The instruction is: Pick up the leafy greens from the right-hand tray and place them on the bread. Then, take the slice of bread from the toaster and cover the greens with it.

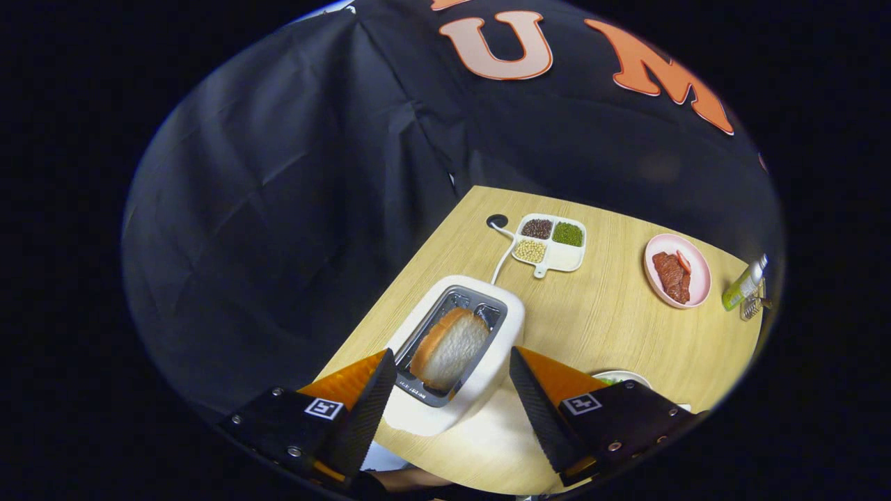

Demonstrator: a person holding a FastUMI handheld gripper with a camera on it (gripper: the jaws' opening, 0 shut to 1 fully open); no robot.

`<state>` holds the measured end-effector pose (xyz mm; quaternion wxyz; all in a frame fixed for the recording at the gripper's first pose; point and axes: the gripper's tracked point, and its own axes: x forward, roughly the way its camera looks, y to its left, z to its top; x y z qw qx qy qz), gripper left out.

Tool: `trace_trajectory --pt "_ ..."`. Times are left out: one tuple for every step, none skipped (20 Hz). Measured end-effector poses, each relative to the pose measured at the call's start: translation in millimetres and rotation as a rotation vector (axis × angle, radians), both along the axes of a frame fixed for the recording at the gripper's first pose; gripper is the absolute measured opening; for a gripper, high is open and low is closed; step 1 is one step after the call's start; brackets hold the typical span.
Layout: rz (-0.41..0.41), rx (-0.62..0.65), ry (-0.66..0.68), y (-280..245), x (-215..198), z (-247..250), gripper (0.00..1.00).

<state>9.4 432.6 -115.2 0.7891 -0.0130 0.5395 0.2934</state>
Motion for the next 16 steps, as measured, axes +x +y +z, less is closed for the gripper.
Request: trace_trajectory --pt "0.006 -0.007 0.014 5 -1 -3 0.98" --pt "0.011 -0.011 0.028 9 -3 -8 0.97" --pt "0.011 -0.016 0.042 12 -2 -12 0.96" --pt "0.007 -0.020 0.050 14 -2 -16 0.96" --pt "0.006 -0.030 0.060 15 0 -19 0.95" --pt "0.005 -0.037 0.068 15 0 -21 0.92" --pt "0.002 -0.045 0.076 18 -1 -23 0.89" --pt "-0.005 -0.054 0.087 18 -1 -26 0.86" --pt "-0.015 -0.061 0.095 17 0 -29 0.84" --pt "-0.028 -0.073 0.101 15 3 -33 0.79" --pt "-0.037 -0.074 0.108 15 4 -38 0.76" --pt "-0.051 -0.074 0.118 15 5 -42 0.70" --pt "-0.065 -0.076 0.122 15 6 -44 0.67" --pt "-0.079 -0.085 0.118 12 8 -48 0.59" --pt "-0.091 -0.087 0.119 8 9 -50 0.51" --pt "-0.098 -0.063 0.138 12 5 -51 0.43"
